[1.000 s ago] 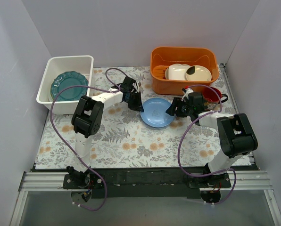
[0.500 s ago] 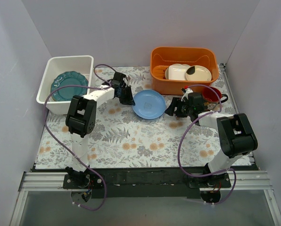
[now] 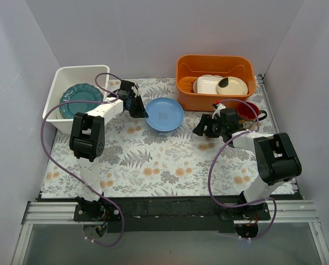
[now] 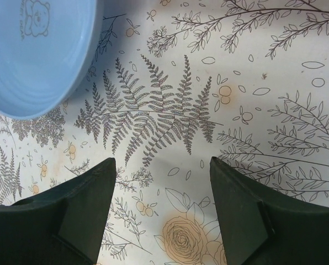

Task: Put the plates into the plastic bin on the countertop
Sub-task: Place the plate in the plastic bin.

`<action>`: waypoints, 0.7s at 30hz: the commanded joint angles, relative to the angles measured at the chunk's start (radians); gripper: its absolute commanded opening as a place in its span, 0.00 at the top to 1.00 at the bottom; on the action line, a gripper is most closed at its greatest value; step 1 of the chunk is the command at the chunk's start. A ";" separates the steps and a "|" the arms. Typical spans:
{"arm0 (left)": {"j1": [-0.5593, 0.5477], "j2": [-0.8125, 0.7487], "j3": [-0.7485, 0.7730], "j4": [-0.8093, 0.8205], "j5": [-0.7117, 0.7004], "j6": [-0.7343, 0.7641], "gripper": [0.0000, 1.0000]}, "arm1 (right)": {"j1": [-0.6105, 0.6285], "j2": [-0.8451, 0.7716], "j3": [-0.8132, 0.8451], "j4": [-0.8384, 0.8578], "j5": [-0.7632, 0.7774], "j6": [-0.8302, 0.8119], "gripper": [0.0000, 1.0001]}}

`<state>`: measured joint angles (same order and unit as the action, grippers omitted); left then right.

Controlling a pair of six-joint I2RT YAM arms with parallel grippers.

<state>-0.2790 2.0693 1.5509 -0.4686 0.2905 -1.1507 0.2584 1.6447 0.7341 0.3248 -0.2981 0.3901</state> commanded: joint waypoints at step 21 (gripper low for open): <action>0.089 -0.239 -0.060 0.047 -0.040 -0.021 1.00 | 0.005 0.029 0.014 0.057 -0.030 0.009 0.24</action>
<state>-0.2119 1.9392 1.5112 -0.4484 0.2520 -1.1675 0.2584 1.6630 0.7341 0.3412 -0.3149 0.3920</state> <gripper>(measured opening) 0.047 0.761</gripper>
